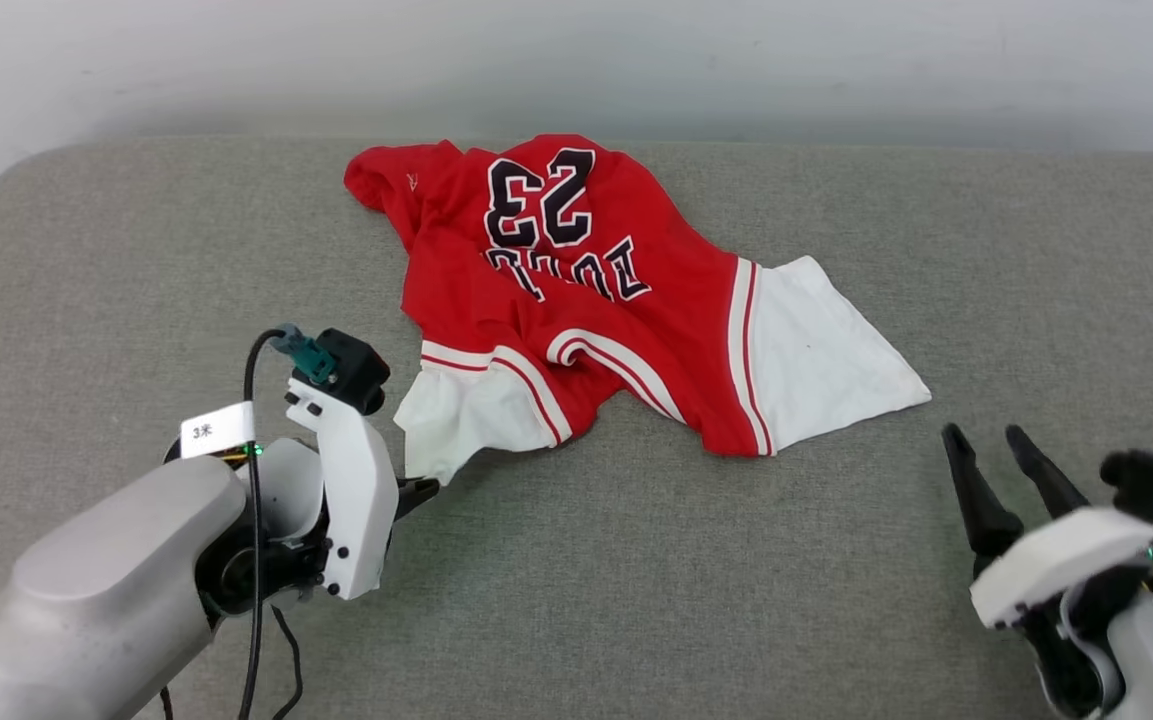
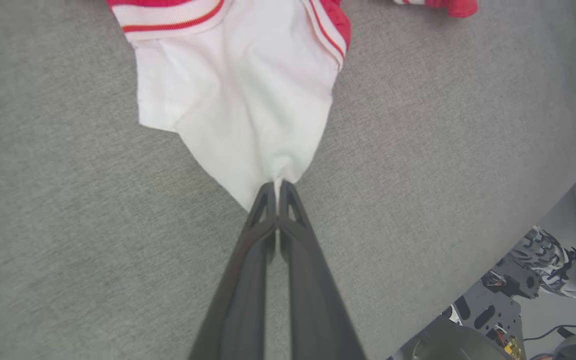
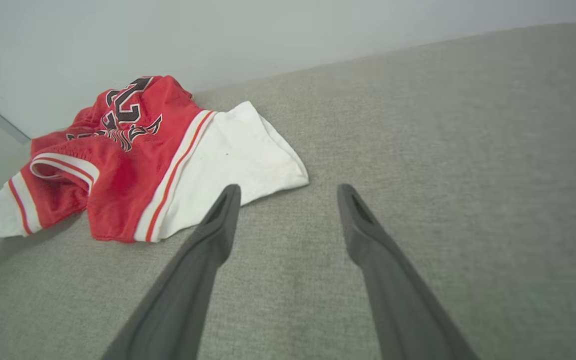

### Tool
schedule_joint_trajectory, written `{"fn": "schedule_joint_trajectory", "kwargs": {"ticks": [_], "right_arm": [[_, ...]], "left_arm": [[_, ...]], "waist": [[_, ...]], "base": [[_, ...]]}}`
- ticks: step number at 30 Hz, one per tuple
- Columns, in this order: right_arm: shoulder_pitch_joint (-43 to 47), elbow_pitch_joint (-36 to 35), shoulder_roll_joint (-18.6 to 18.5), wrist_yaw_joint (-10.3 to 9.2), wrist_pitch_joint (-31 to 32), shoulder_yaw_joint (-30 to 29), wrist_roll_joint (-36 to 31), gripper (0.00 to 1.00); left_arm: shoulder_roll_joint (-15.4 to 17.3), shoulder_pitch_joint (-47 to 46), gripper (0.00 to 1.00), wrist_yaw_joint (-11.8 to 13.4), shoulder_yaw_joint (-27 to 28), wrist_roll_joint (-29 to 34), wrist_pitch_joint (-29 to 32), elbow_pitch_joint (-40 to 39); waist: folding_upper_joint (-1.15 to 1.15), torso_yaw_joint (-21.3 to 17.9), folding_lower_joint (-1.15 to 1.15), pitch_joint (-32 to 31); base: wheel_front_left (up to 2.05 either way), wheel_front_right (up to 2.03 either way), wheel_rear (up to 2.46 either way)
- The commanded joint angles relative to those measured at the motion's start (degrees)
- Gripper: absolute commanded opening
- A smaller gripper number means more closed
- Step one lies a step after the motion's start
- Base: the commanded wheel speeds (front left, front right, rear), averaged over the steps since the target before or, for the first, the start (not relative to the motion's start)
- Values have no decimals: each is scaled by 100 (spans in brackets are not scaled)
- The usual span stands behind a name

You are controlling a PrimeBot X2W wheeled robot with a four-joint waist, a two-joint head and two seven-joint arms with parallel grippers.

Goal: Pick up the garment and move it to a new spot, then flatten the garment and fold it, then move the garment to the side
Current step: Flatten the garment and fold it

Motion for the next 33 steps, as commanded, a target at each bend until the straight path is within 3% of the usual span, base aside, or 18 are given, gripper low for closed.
{"fn": "schedule_joint_trajectory", "kwargs": {"ticks": [1,6,13,21,33], "right_arm": [[-235,84,-67,-4,142,81,118,100],[-753,608,-230,-3,1113,381,379,100],[-1406,1396,-255,-4,2019,149,145,100],[-2129,2281,67,-3,2878,-437,-207,100],[-2575,3249,319,-3,3165,-822,-1167,100]], "left_arm": [[57,52,0,62,41,-6,-52,-157],[409,161,0,310,131,-10,-127,-857],[694,279,0,616,241,-13,-250,-1418],[697,408,0,735,250,-83,-321,-1621],[492,270,0,652,284,-101,-367,-1473]], "waist": [[0,22,0,-6],[0,130,0,-8],[0,308,0,-22],[0,492,0,49],[0,773,0,290]], "base": [[0,0,0],[0,0,0],[0,0,0],[0,0,0],[0,0,0]]}}
